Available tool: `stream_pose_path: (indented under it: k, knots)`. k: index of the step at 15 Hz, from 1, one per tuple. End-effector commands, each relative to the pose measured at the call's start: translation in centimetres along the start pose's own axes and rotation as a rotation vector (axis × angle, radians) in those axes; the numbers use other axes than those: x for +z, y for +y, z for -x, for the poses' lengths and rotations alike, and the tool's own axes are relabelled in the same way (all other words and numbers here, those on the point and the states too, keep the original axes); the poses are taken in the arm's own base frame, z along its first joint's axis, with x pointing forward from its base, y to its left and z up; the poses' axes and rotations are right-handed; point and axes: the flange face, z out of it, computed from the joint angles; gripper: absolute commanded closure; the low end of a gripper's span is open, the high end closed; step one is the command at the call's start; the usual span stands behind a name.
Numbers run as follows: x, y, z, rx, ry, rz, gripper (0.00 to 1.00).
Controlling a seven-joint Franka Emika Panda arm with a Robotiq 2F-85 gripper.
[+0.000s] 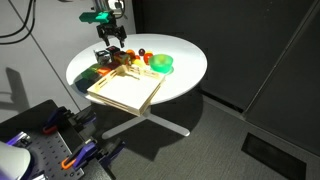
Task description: Put the big block onto the tray
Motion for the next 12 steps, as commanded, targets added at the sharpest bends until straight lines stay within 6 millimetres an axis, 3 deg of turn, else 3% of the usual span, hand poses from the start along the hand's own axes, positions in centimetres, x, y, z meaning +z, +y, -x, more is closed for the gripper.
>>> stream_pose_path:
  k: [1,12]
  knots:
    - [1.7,-1.5,-0.5,-0.033,0.009,-0.027,0.00]
    - [5.9,-4.4,-1.7,-0.091,0.111,-0.043,0.00]
